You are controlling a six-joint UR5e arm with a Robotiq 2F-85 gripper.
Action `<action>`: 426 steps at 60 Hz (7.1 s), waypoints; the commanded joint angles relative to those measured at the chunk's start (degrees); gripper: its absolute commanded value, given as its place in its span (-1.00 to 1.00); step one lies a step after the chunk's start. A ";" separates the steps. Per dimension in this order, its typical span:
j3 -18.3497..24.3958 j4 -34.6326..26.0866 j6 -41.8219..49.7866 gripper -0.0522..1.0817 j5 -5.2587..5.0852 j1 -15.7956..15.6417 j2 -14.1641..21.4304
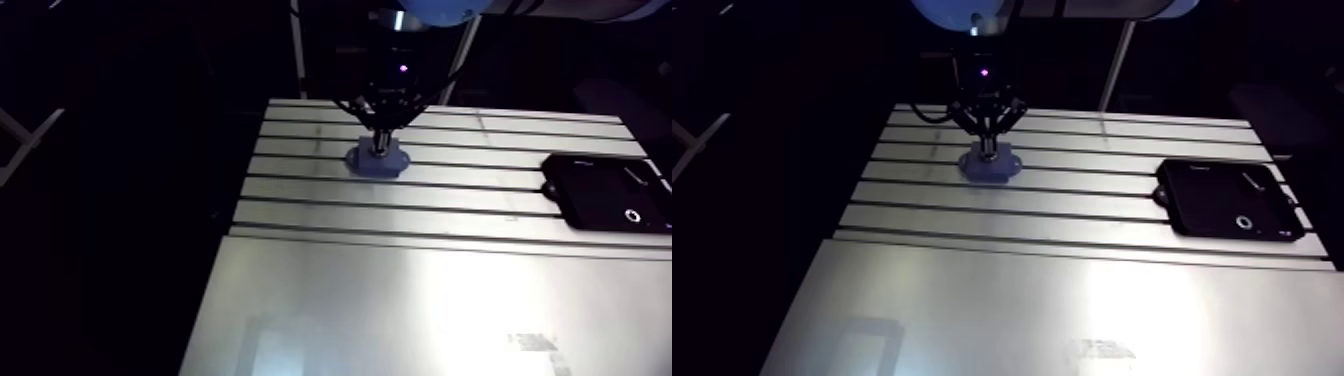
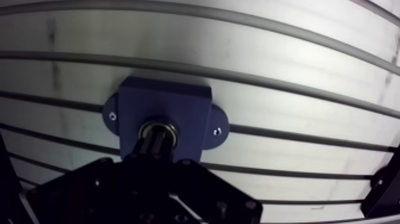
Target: Pick up the bearing and press it into the housing until flush.
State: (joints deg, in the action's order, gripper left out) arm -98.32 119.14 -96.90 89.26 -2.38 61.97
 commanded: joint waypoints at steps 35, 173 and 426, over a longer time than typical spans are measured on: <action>-0.16 0.08 -0.08 0.99 0.08 0.00 -0.06; -0.69 0.17 -0.08 0.99 0.08 0.00 -0.58; 14.18 -32.00 0.01 -0.90 1.84 8.35 23.77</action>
State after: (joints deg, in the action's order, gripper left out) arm -83.90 87.17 -96.89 91.10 6.03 85.70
